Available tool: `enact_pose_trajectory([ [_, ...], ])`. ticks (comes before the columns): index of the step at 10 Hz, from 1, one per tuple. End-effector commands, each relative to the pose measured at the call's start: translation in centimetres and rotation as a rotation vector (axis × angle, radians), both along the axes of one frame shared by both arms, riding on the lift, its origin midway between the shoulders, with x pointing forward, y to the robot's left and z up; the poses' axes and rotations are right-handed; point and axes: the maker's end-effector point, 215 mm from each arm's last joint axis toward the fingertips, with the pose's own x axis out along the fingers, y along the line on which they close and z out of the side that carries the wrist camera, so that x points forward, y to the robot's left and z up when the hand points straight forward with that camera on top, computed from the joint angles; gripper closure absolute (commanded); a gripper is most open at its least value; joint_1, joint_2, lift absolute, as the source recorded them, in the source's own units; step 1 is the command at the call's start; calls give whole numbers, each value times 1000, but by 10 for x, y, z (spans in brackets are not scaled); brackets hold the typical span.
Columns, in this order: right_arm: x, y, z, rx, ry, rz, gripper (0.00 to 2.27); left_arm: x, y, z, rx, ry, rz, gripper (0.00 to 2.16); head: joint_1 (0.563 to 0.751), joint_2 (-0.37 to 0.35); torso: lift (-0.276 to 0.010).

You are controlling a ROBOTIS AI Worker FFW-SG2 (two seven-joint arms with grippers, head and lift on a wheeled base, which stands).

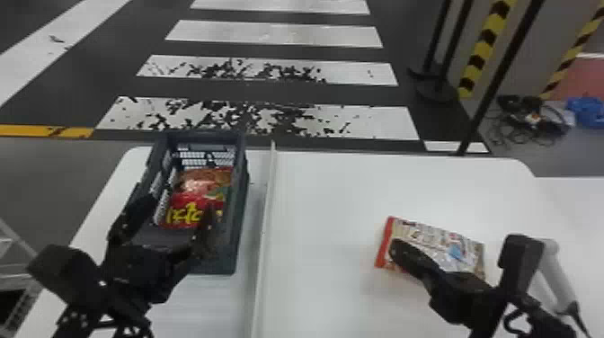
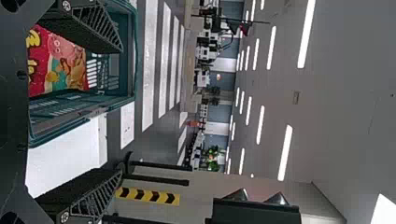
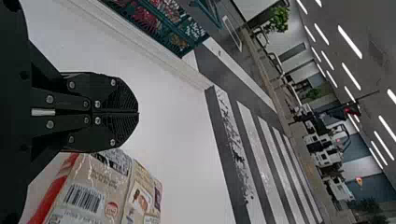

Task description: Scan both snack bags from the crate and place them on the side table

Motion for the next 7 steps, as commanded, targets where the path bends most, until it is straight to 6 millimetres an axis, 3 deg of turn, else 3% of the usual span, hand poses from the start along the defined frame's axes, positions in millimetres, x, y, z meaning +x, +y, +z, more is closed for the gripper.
enact_pose_trajectory([
  [1, 0, 36, -11, -15, 15, 69, 2206, -1, 0, 0, -2, -3, 1, 90, 695, 19, -98],
  [3, 5, 59, -31, -44, 42, 115, 2243, -2, 5, 1, -2, -6, 6, 90, 695, 79, -98],
  [7, 36, 46, -30, -112, 1, 99, 2243, -3, 9, 1, -7, -6, 8, 90, 695, 106, -98],
])
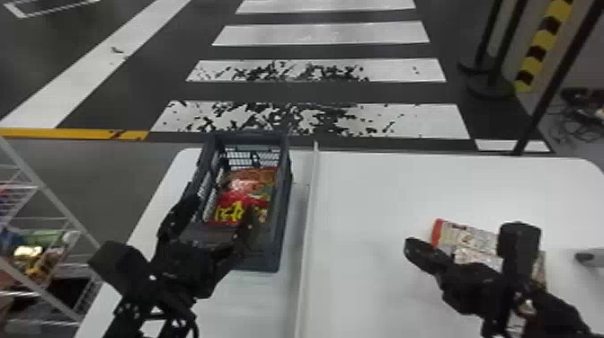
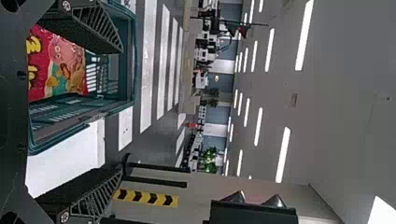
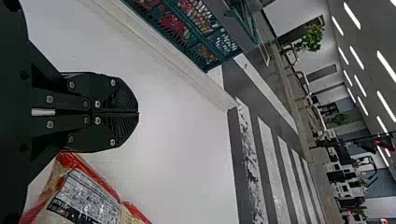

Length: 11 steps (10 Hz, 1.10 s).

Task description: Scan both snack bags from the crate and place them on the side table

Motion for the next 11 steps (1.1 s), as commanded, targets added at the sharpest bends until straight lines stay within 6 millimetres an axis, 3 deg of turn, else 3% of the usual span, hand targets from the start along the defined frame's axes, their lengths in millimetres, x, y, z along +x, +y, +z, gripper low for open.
enact_pose_trajectory([
  [1, 8, -5, -6, -26, 7, -7, 2243, 0, 0, 0, 0, 1, 0, 90, 695, 100, -98],
  [5, 1, -17, -38, -74, 90, -16, 2243, 1, 1, 0, 1, 1, 2, 90, 695, 84, -98],
  [9, -22, -37, -52, -113, 135, -43, 2243, 2, -1, -3, -1, 4, 0, 90, 695, 61, -98],
  [11, -32, -48, -43, -130, 134, -59, 2243, 4, -2, -6, -5, 8, -1, 90, 695, 51, -98],
])
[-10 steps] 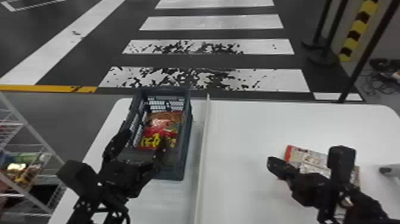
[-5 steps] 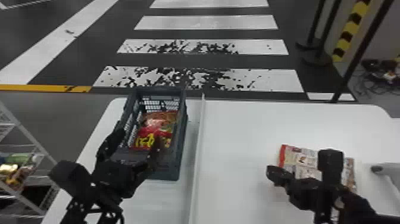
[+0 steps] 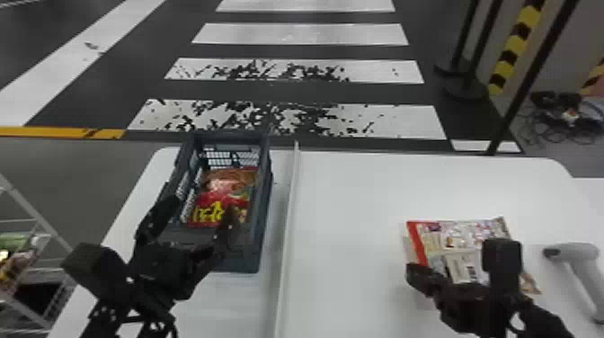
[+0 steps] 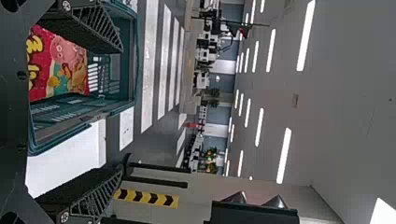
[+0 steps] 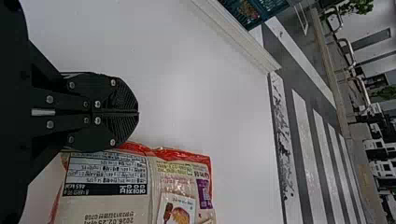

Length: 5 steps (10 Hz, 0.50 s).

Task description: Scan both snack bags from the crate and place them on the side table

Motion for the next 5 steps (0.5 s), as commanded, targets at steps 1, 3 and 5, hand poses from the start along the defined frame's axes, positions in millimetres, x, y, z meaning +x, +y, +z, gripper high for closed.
enact_pose_trajectory([
  [1, -9, -9, 6, -21, -5, -12, 2243, 1, -2, -2, -2, 3, -2, 90, 695, 43, -98],
  [3, -16, -25, 10, -57, -9, -30, 2243, 1, -4, -2, -4, 3, -5, 90, 695, 21, -98],
  [5, -20, -43, 8, -72, 1, -58, 2243, 1, -4, -4, -3, 6, -6, 90, 695, 3, -98],
])
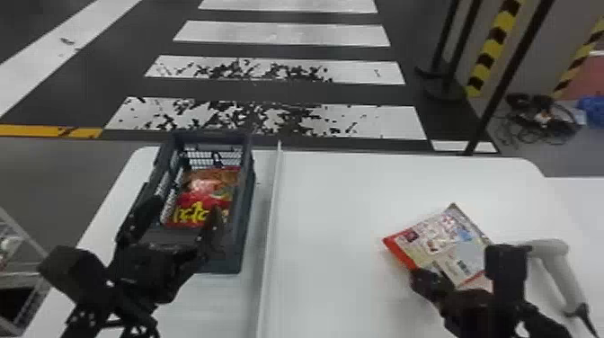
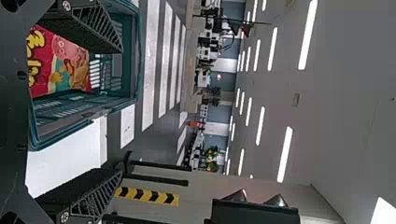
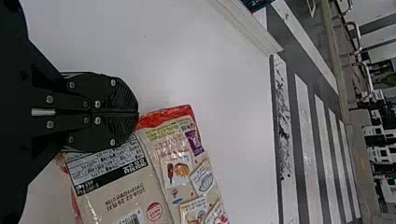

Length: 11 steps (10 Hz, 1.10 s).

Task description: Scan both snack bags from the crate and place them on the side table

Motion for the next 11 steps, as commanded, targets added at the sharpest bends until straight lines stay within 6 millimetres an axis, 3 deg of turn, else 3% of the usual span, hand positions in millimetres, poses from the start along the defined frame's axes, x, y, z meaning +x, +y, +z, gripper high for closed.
enact_pose_trajectory([
  [1, -2, -13, -1, -6, 4, -25, 2243, 0, -1, -1, 0, 1, -1, 90, 695, -10, -98],
  [8, -1, -75, 4, -44, -11, -127, 2243, 0, -2, -1, 0, 1, -3, 90, 695, -97, -98],
  [11, -2, -86, 4, -43, -11, -146, 2243, 1, -3, -1, 1, 2, -3, 90, 695, -128, -98],
])
